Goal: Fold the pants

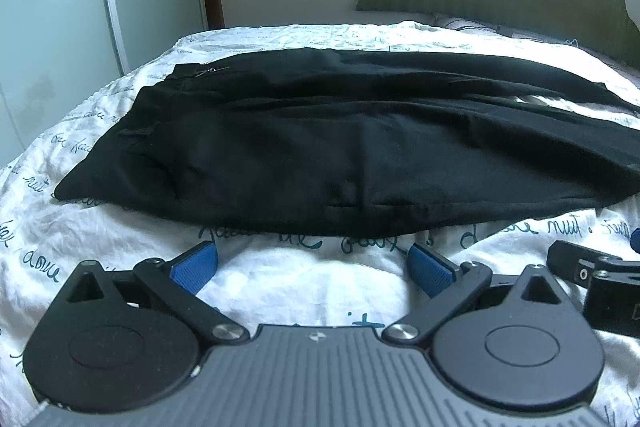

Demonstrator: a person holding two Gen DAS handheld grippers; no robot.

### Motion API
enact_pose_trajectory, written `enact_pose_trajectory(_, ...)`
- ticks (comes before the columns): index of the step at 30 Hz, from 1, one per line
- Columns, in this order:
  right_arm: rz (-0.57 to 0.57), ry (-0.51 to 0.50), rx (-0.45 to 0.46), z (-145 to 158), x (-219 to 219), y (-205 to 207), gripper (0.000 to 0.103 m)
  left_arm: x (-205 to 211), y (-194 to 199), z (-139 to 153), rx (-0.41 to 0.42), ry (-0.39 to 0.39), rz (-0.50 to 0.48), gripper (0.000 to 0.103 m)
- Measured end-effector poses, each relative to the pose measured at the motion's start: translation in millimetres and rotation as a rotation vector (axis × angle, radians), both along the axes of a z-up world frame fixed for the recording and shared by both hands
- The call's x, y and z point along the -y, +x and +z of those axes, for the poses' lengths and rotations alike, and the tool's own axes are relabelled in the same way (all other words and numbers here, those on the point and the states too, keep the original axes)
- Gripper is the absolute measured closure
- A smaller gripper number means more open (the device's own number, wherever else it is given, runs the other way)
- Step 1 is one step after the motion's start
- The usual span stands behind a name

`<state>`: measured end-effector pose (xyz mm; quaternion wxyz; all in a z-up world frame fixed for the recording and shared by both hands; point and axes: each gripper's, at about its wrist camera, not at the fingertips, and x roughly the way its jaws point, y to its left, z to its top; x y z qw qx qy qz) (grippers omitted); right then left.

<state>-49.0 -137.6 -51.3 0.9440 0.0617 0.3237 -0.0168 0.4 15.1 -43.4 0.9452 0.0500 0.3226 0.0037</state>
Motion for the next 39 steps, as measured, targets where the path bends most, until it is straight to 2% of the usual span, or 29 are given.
enact_pose_trajectory(14,-0.007,-0.044,0.019,-14.3,-13.2,-3.4,0.0,-1.2,-1.1,-3.6,0.012,0.006,-0.003,0.0)
enact_pose_trajectory(21,-0.009,-0.037,0.02,-15.3,-14.2,-4.2,0.0,-6.8,1.0,-4.6,0.004,-0.026,-0.006,0.0)
enact_pose_trajectory(39,-0.009,-0.038,0.02,-15.9,-14.5,-4.7,0.0,-7.9,1.2,-5.4,0.004,-0.028,-0.006,0.0)
